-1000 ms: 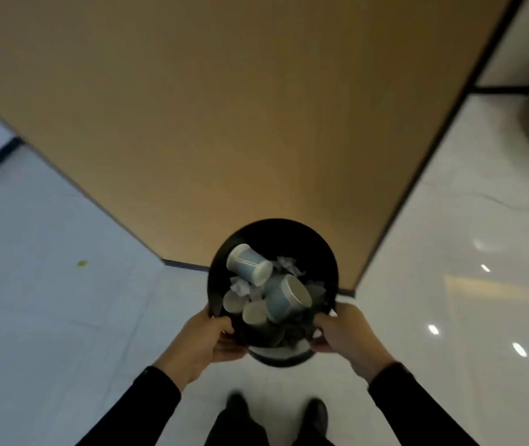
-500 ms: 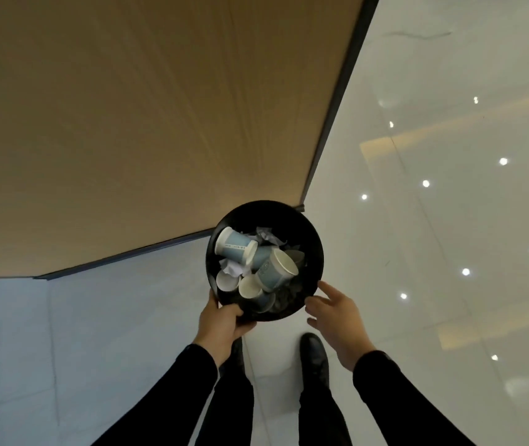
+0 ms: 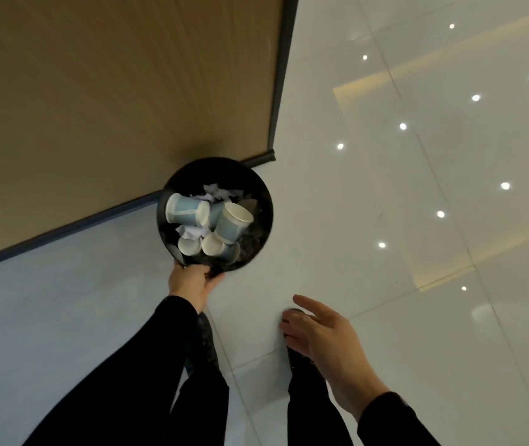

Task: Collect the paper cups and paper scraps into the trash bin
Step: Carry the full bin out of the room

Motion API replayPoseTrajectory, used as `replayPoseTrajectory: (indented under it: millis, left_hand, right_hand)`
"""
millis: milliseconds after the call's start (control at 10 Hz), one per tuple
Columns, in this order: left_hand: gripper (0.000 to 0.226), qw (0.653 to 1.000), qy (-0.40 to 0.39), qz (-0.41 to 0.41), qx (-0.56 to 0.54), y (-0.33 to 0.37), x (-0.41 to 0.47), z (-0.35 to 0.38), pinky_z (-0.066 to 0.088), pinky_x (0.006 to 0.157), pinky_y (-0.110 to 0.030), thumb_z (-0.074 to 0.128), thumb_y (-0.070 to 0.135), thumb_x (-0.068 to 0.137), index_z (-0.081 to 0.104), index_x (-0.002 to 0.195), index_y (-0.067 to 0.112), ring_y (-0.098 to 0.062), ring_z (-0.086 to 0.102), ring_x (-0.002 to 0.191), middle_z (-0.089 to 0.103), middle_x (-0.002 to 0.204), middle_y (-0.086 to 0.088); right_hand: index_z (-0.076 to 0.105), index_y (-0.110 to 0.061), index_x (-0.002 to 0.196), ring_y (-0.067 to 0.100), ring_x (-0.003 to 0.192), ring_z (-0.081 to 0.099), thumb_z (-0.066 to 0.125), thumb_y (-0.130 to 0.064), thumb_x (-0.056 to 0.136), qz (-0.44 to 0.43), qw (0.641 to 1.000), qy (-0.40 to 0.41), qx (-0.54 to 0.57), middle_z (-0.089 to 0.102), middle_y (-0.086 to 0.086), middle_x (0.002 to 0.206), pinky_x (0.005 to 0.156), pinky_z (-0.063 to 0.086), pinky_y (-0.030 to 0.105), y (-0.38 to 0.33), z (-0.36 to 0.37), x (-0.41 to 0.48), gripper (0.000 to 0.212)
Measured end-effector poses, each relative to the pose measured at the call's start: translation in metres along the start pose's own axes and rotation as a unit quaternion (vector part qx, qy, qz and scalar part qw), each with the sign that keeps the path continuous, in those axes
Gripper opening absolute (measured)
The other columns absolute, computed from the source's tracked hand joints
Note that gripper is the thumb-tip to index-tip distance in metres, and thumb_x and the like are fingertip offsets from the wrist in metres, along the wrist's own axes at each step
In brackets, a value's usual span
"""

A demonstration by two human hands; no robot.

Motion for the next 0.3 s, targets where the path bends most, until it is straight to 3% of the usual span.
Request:
replayPoseTrajectory:
  millis: [200, 300]
  left_hand:
    - [0.061, 1.000, -0.003, -0.019, -0.009, -0.014, 0.035, -0.005, 0.043, 0.097, -0.052, 0.030, -0.016, 0.090, 0.031, 0.143, 0.014, -0.043, 0.046, 0.125, 0.044, 0.140, -0.024]
    - [0.054, 0.999, 0.009, -0.039, -0.013, -0.026, 0.040, -0.012, 0.042, 0.101, -0.050, 0.035, -0.012, 0.091, 0.037, 0.140, 0.011, -0.042, 0.047, 0.124, 0.046, 0.138, -0.025]
  right_hand:
    - [0.059, -0.018, 0.116, 0.013, 0.087, 0.071, 0.053, -0.006, 0.090, -0.027, 0.999, -0.009, 0.020, 0.071, 0.003, 0.100, 0.071, 0.058, 0.019, -0.001, 0.003, 0.011, 0.030]
    - [0.061, -0.023, 0.107, 0.010, 0.086, 0.072, 0.054, -0.008, 0.090, -0.070, 0.997, -0.014, 0.030, 0.073, 0.000, 0.096, 0.071, 0.057, 0.017, -0.019, 0.013, 0.014, 0.024]
Point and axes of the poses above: each hand's wrist, its own x-axis towards the middle knuckle, its own z-axis out of the palm, y = z × x, the point moved 2 cm from there along x, towards the middle knuckle
